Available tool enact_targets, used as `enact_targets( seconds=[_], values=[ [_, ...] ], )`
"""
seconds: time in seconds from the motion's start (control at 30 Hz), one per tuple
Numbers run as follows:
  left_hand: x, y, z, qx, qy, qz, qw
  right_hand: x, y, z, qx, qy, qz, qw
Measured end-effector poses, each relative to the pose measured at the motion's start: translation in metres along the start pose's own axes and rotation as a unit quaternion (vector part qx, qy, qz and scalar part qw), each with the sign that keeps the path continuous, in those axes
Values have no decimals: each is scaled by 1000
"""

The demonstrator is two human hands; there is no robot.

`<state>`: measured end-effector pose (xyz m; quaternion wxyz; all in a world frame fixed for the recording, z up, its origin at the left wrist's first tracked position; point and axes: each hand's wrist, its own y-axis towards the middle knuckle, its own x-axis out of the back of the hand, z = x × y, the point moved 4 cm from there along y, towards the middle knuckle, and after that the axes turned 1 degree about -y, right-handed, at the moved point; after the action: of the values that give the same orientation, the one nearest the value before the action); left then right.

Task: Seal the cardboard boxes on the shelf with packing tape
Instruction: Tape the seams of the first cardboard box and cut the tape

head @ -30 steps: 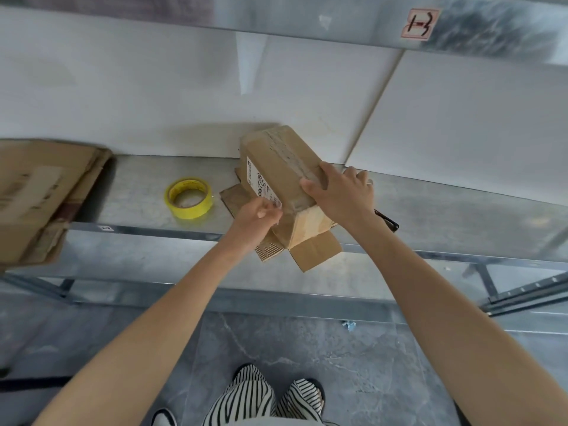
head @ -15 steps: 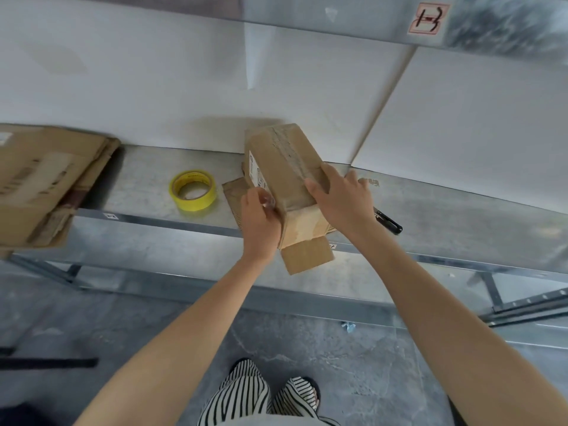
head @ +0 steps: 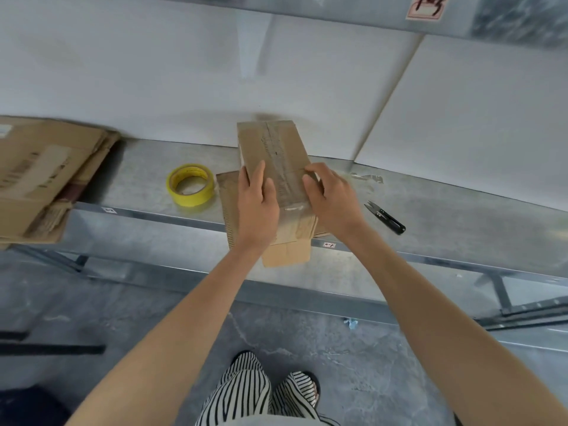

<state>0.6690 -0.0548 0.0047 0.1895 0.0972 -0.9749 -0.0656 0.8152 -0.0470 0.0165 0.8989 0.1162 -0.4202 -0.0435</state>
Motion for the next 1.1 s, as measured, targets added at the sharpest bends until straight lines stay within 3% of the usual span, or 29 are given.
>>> enact_targets(
  seconds=[0.2, 0.47, 0.57, 0.67, 0.83, 0.93, 1.1],
  values=[
    [3, 6, 15, 92, -128, 86, 984, 6, 3, -4, 2, 68, 26, 997],
    [15, 21, 17, 33, -44, 155, 986, -13, -9, 7, 39, 50, 40, 997],
    [15, 25, 16, 15, -6, 133, 991, -17, -12, 8, 46, 45, 52, 997],
    [11, 17, 7, -52, 61, 58, 995, -18, -15, 6, 63, 7, 38, 997],
    [12, 13, 1, -133, 154, -14, 979, -23, -18, 10, 75, 23, -111, 991],
    [15, 14, 0, -148, 181, -23, 972, -26, -14, 11, 106, 1, -181, 978],
    [17, 12, -2, -143, 186, -8, 972, -22, -15, 11, 132, -19, -187, 973]
  ],
)
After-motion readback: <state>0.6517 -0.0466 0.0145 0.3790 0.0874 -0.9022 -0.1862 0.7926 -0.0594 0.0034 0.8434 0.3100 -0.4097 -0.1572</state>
